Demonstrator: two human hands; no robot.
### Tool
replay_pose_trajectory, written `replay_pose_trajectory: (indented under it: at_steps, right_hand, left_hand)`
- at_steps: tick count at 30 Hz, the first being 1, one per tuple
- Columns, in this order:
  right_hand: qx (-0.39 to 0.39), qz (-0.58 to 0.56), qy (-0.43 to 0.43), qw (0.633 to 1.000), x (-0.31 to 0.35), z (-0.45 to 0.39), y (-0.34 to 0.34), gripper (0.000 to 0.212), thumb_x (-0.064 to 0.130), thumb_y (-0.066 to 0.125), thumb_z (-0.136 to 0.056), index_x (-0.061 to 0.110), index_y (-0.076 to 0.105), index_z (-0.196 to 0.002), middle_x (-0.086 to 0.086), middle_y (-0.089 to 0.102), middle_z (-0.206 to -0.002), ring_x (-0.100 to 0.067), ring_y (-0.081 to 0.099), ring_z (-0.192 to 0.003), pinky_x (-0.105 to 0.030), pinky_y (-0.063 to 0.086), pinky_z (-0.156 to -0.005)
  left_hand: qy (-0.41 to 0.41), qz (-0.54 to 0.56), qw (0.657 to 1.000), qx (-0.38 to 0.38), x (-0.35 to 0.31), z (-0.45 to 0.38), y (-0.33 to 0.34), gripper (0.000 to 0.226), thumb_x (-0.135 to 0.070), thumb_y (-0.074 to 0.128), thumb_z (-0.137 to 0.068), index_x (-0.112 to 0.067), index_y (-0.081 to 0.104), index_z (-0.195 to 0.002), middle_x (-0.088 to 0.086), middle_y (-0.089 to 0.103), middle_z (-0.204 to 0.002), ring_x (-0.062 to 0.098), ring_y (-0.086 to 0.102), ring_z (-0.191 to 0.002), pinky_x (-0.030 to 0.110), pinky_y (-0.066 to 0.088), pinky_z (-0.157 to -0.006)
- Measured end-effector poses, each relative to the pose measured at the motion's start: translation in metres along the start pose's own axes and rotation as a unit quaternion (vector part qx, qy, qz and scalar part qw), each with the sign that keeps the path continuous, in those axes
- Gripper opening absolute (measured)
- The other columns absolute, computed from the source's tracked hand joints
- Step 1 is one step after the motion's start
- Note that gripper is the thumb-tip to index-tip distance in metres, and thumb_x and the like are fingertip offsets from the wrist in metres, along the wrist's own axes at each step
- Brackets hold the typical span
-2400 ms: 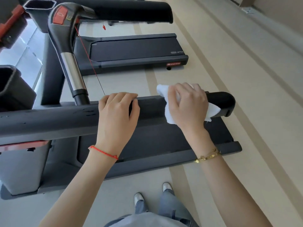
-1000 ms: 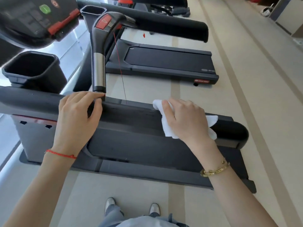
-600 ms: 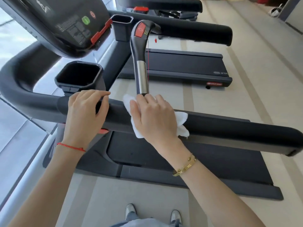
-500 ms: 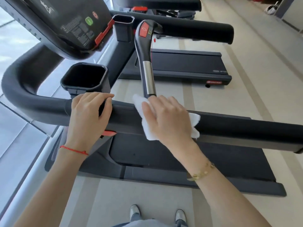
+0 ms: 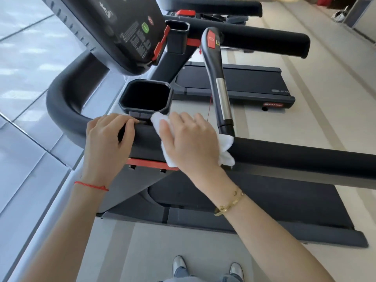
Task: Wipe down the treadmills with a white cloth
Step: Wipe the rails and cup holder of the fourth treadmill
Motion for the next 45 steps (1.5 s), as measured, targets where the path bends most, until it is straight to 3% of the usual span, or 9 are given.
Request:
replay_pose_trajectory:
  at_steps: [5,11,14,20,24,27,34,39,45]
  right_hand:
    - [-0.009,-0.023,-0.021,0.999,0.007,0.002,0.003,0.037,0.042,0.037,-0.099,0.016,0.056,-0.08,0.001,0.054,-0.069,-0.02,0.038,-0.065,-0.032,0.033,-0.058]
    - [-0.02,0.013,0.088,0.996,-0.027,0.006,-0.015,0.037,0.041,0.036,-0.095,0.021,0.04,-0.064,0.005,0.047,-0.057,-0.019,0.037,-0.057,-0.028,0.017,-0.052]
    - [0.001,0.016,0.073,0.997,-0.003,-0.008,-0.003,0.039,0.039,0.035,-0.093,0.019,0.04,-0.06,0.004,0.042,-0.053,-0.021,0.036,-0.052,-0.026,0.01,-0.046]
    - [0.029,-0.027,0.021,0.999,0.007,-0.005,0.0,0.037,0.045,0.032,-0.095,0.02,0.043,-0.07,0.006,0.047,-0.062,-0.019,0.041,-0.061,-0.03,0.022,-0.056]
    - [0.007,-0.001,0.072,0.997,-0.033,0.008,-0.019,0.037,0.046,0.033,-0.095,0.022,0.043,-0.069,0.007,0.045,-0.062,-0.02,0.038,-0.062,-0.032,0.017,-0.052]
    - [0.002,0.035,0.116,0.993,-0.031,0.002,-0.015,0.039,0.044,0.033,-0.091,0.019,0.04,-0.062,0.005,0.041,-0.056,-0.023,0.036,-0.058,-0.031,0.015,-0.05]
    - [-0.018,-0.003,0.031,0.999,0.004,0.002,0.001,0.035,0.042,0.039,-0.096,0.02,0.04,-0.07,0.004,0.045,-0.06,-0.019,0.037,-0.059,-0.03,0.024,-0.055]
    - [-0.031,0.001,0.048,0.998,-0.042,0.021,-0.02,0.037,0.042,0.041,-0.097,0.017,0.057,-0.075,0.004,0.056,-0.066,-0.02,0.047,-0.066,-0.029,0.026,-0.057]
    - [-0.026,0.041,0.12,0.992,-0.111,0.042,-0.047,0.041,0.044,0.037,-0.097,0.017,0.058,-0.075,0.003,0.058,-0.069,-0.02,0.048,-0.069,-0.032,0.028,-0.056]
  left_hand:
    - [0.007,0.023,1.0,-0.008,0.006,0.0,0.0,0.025,-0.01,0.048,-0.1,-0.01,0.072,-0.09,0.0,0.067,-0.084,0.027,0.059,-0.079,0.052,0.047,-0.084]
    - [-0.001,0.019,0.999,-0.03,0.007,0.003,0.004,0.024,-0.011,0.048,-0.099,-0.011,0.07,-0.09,-0.003,0.062,-0.082,0.022,0.055,-0.08,0.046,0.043,-0.092]
    - [-0.002,0.015,0.999,-0.034,0.009,0.003,0.006,0.024,-0.012,0.047,-0.099,-0.012,0.068,-0.088,-0.002,0.06,-0.08,0.02,0.054,-0.08,0.041,0.039,-0.093]
    - [-0.008,0.012,0.999,-0.036,0.011,0.003,0.009,0.024,-0.015,0.046,-0.099,-0.013,0.067,-0.089,-0.004,0.057,-0.08,0.017,0.05,-0.08,0.029,0.03,-0.096]
    - [-0.011,0.017,0.999,-0.036,0.011,0.003,0.009,0.023,-0.016,0.046,-0.099,-0.015,0.067,-0.089,-0.005,0.056,-0.08,0.018,0.051,-0.083,0.023,0.026,-0.097]
    - [-0.015,0.02,0.999,-0.036,0.01,0.003,0.009,0.023,-0.015,0.047,-0.099,-0.014,0.067,-0.088,-0.003,0.056,-0.08,0.02,0.051,-0.082,0.023,0.026,-0.096]
    - [-0.021,0.018,0.999,-0.021,0.008,0.003,0.008,0.025,-0.016,0.045,-0.1,-0.014,0.068,-0.092,-0.003,0.059,-0.082,0.017,0.049,-0.081,0.031,0.032,-0.098]
    - [-0.003,0.017,1.0,-0.002,-0.015,0.0,0.01,0.021,-0.013,0.049,-0.098,-0.014,0.07,-0.094,-0.002,0.066,-0.089,0.022,0.057,-0.087,0.038,0.038,-0.099]
    - [0.051,0.082,0.993,0.064,-0.073,-0.003,0.036,0.019,-0.011,0.053,-0.096,-0.011,0.072,-0.093,-0.001,0.07,-0.093,0.022,0.062,-0.091,0.046,0.046,-0.093]
Point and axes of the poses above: each hand's wrist, its own z-axis away from the middle knuckle, its own y-axis out of the palm, x = y × z, the point moved 4 cm from there along -z, towards the middle knuckle
